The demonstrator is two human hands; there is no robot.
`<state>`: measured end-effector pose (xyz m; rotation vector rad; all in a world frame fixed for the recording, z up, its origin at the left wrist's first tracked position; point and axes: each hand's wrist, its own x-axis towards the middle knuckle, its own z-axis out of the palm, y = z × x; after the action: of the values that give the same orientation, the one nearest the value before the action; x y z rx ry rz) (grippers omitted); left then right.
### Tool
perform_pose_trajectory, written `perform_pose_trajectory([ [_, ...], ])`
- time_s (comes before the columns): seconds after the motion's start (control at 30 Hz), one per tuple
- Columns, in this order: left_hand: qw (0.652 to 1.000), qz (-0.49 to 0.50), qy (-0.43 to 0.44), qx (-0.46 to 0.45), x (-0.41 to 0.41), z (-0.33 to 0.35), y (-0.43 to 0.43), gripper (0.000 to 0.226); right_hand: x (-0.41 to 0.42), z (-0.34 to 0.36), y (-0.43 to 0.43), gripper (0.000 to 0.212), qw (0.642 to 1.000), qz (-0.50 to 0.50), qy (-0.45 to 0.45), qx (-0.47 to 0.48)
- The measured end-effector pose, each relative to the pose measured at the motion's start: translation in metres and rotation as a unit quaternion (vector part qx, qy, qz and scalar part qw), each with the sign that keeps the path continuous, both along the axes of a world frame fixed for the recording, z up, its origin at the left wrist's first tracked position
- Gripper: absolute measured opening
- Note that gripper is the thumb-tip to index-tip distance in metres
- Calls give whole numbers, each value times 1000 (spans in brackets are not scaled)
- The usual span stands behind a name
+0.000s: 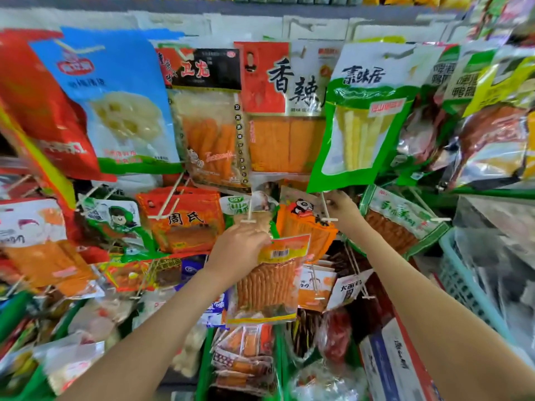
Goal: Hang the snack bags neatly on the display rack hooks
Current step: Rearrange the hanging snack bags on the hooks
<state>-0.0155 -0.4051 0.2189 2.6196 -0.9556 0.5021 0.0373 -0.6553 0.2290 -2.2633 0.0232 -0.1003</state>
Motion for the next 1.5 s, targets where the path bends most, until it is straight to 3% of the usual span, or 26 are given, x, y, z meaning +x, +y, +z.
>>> perform_pose_trajectory([
  [0.1,999,0,15,-44,-3,-3,3,30,-14,-11,1,20,995,-30,-21,-92],
  [0.2,998,-15,25,-63,-3,-3,4,34,-34,-13,0,20,991,-35,-45,-121],
  [0.3,997,-27,36,-58,-5,-1,3,25,-52,-4,-1,10,993,-25,-79,-88],
  [0.43,996,-46,49,-52,3,-2,1,23,-73,5,0,28,995,-3,-79,-64],
  [0.53,995,-53,63,-50,6,-3,-5,25,-87,5,-8,18,996,-13,-62,-64],
  [0.67,988,-25,142,-51,4,-3,-23,20,-102,1,-32,13,996,-41,-46,-71],
  [0.8,951,6,298,-83,10,2,-42,21,-115,-2,-51,12,993,-58,-41,-92],
  [0.87,943,11,321,-83,14,4,-45,22,-121,-3,-59,11,992,-73,-44,-98],
  [1.07,959,60,268,-68,25,10,-52,19,-134,-10,-80,9,982,-140,-41,-119],
  [1.23,967,111,218,-73,29,6,-62,25,-143,-12,-86,5,987,-101,-18,-124],
  [1.5,968,59,223,-103,41,3,-89,21,-135,-15,-82,7,990,-77,17,-117],
])
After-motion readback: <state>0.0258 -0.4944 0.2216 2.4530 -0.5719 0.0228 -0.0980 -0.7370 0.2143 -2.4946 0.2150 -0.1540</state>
